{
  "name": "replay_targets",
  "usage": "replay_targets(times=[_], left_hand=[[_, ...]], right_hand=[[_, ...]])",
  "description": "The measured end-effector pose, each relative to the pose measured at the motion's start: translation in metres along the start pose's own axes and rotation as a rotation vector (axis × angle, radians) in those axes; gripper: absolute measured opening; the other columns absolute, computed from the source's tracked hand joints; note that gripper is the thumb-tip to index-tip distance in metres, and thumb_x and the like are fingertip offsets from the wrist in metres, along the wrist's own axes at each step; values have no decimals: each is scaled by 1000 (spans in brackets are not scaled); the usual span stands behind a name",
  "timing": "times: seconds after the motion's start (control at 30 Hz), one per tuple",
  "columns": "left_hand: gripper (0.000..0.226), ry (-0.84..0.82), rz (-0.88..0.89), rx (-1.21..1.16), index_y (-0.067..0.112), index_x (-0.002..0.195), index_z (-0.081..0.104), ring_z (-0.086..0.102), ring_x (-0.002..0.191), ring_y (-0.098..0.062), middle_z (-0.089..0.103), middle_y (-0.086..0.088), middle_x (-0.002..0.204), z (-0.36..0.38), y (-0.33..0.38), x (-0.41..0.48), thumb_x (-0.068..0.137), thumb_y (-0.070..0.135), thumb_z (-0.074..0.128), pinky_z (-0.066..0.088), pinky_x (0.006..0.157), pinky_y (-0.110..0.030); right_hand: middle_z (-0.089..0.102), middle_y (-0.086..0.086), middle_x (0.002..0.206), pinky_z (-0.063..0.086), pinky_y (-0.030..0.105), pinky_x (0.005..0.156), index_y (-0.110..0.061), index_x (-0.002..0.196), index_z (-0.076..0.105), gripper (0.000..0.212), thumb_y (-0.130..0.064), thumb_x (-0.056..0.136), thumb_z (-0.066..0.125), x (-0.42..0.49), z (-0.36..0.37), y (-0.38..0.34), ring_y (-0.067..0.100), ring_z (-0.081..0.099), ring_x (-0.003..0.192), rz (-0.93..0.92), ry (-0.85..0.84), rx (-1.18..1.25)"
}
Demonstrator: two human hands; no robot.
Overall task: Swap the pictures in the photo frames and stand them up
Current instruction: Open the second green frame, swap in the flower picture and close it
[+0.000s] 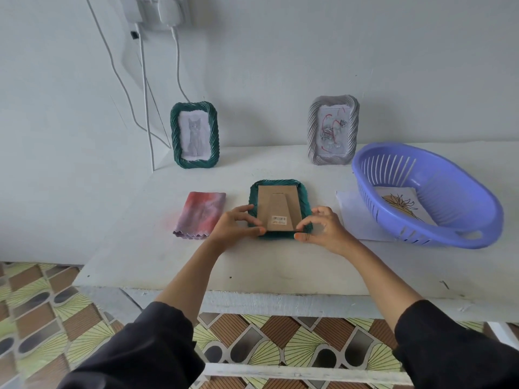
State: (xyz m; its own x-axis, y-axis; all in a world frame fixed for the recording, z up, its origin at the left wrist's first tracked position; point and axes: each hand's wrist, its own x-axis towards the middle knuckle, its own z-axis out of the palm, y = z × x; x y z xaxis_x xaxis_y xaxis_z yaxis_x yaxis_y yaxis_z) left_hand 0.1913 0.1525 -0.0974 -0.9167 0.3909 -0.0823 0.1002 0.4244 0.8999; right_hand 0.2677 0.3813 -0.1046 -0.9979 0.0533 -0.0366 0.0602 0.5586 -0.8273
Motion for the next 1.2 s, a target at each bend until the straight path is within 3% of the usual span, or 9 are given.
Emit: replay_targets(times=[0.1,0.17,0.27,0.53,0.77,1.2], left_hand=[[13,138,10,-30,17,91,72,47,121,-12,51,0,131,3,2,7,79,18,73,31,100,-24],[20,223,9,66,14,101,71,50,120,-16,56,-3,127,5,2,16,82,22,69,37,102,-29],[25,291,-41,171,11,106,71,55,115,-21,64,-6,120,11,6,27,85,23,65,43,99,-31],[21,359,-89,232,8,103,73,65,99,-22,72,-8,108,23,16,38,86,17,63,46,77,-23],[18,407,-157,118,9,96,75,66,93,-22,74,-8,101,24,18,39,81,15,68,54,82,-33],[14,382,-140,-83,9,93,73,64,81,-18,72,-9,96,22,44,35,80,13,69,56,84,-35]], right_hand=[[46,2,115,27,21,98,-30,89,68,12,-23,80,70,8,-6,-7,13,38,125,0,109,54],[55,4,110,35,25,97,-21,102,70,18,-21,84,66,19,-7,-9,18,47,120,1,245,-12],[57,4,125,38,35,102,-23,113,67,26,-26,88,58,35,-5,-10,22,50,120,87,337,-132],[52,-1,136,34,33,102,-30,122,61,32,-29,92,49,44,9,1,25,45,124,97,320,-394],[50,-1,139,34,36,105,-33,125,58,34,-28,93,49,44,13,7,25,42,126,68,310,-469],[50,-3,140,35,36,104,-34,126,56,34,-31,94,46,44,12,8,25,42,126,74,302,-469]])
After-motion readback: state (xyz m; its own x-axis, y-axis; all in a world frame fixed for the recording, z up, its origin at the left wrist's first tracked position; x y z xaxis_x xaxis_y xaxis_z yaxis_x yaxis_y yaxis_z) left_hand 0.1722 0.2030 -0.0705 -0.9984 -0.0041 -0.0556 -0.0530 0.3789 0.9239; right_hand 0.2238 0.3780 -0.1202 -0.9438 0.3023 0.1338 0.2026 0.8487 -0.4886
